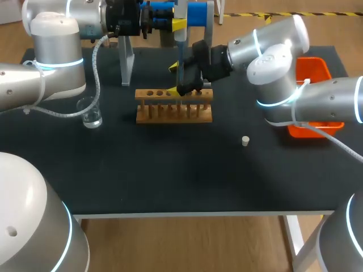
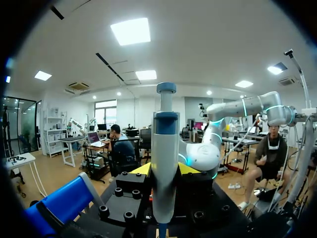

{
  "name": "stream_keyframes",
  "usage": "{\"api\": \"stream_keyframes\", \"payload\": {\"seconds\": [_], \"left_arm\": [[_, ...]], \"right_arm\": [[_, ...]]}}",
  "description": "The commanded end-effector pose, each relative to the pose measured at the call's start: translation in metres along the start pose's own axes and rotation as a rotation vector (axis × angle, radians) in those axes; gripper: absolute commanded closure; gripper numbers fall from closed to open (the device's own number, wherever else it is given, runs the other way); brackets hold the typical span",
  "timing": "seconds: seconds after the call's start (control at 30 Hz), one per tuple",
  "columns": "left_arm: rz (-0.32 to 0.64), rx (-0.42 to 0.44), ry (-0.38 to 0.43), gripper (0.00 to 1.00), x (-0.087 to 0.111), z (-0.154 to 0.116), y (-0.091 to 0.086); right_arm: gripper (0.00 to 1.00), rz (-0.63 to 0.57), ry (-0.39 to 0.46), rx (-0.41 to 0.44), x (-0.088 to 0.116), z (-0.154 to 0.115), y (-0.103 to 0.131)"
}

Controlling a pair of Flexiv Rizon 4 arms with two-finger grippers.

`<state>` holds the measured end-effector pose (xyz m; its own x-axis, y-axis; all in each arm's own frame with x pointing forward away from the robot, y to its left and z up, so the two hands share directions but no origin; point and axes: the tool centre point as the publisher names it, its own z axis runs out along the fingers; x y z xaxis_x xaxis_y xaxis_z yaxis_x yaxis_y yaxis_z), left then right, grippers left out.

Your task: Invert the test tube, pick up the pipette, mount the tip to pipette, aspirate from beaker and dispense into the tube, eject the tip, return the pipette, and cap with the stopper.

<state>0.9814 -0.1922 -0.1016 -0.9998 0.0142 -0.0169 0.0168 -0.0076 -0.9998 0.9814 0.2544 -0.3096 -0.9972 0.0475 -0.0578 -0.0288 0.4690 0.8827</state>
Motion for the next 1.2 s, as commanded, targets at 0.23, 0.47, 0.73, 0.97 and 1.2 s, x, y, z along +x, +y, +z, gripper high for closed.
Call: {"api": "stream_keyframes", "payload": {"seconds": [0.23,0.47,0.73,0.97,1.2], "left_arm": [[-0.001,-0.001,0.001,1.0,0.0,0.0,-0.001],[-0.001,-0.001,0.001,1.0,0.0,0.0,-0.001],[0.006,-0.01,0.003,1.0,0.0,0.002,-0.007],[0.011,-0.017,0.003,1.0,0.0,0.004,-0.013],[0.016,-0.024,0.0,1.0,0.001,0.004,-0.017]], "right_arm": [[0.0,0.0,0.0,0.002,0.0,0.0,0.0],[0.0,0.0,0.0,0.002,0.0,0.0,0.0],[0.0,0.0,0.0,0.002,0.0,0.0,0.0],[0.0,0.0,0.0,0.002,0.0,0.0,0.0],[0.0,0.0,0.0,0.002,0.0,0.0,0.0]]}}
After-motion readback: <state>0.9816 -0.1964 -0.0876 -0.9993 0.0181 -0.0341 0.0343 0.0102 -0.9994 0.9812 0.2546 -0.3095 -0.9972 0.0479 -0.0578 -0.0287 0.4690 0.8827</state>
